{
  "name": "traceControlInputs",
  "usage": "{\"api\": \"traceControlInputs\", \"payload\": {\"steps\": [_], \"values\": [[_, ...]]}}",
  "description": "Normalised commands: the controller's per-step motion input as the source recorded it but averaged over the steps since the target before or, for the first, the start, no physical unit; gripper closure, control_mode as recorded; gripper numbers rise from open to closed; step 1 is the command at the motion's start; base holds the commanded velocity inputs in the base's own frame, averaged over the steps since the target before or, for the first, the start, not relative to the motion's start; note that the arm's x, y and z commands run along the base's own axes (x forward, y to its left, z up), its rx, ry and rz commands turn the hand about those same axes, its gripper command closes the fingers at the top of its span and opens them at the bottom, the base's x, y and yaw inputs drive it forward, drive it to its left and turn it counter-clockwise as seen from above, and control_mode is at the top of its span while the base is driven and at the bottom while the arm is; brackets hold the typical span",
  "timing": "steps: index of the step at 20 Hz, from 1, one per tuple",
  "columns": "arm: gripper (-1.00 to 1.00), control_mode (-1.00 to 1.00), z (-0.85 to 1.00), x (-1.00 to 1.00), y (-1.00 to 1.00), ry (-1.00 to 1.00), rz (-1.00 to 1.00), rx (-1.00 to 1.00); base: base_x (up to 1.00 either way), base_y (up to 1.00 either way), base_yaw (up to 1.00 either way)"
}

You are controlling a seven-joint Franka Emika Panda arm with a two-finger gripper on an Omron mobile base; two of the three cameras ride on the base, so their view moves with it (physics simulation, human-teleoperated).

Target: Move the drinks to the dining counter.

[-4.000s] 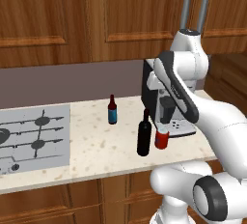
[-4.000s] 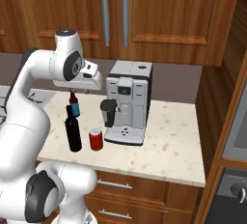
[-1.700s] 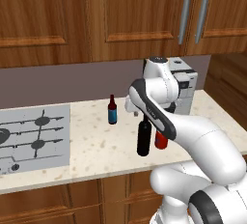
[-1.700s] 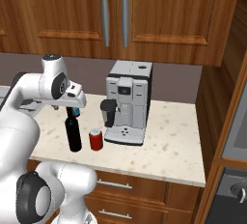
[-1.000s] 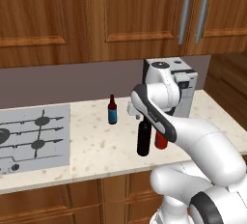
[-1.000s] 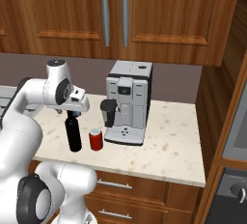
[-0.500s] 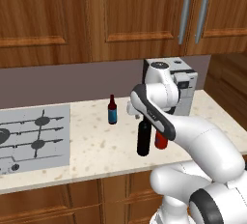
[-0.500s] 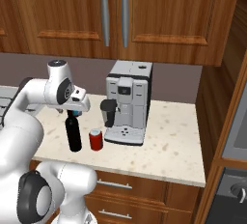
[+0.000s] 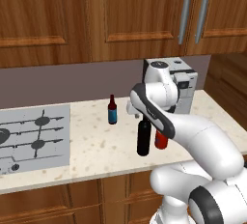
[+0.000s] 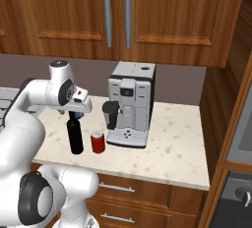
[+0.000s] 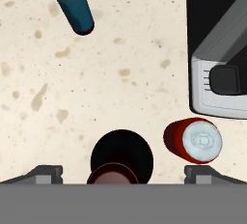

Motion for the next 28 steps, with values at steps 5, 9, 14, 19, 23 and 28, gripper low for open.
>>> {"api": "traceControlInputs", "payload": {"steps": [5, 9, 14, 19, 23, 28], "values": [[-1.0, -1.0, -0.02, 0.02, 0.0, 0.0, 0.0, 0.0, 0.0, 0.0, 0.0], [-1.0, -1.0, -0.04, 0.04, 0.0, 0.0, 0.0, 0.0, 0.0, 0.0, 0.0], [-1.0, -1.0, -0.05, 0.02, 0.0, 0.0, 0.0, 0.0, 0.0, 0.0, 0.0], [1.0, -1.0, -0.09, 0.0, 0.0, 0.0, 0.0, 0.0, 0.0, 0.0, 0.0], [1.0, -1.0, -0.08, 0.0, 0.0, 0.0, 0.0, 0.0, 0.0, 0.0, 0.0], [1.0, -1.0, 0.0, 0.0, 0.0, 0.0, 0.0, 0.0, 0.0, 0.0, 0.0]]}}
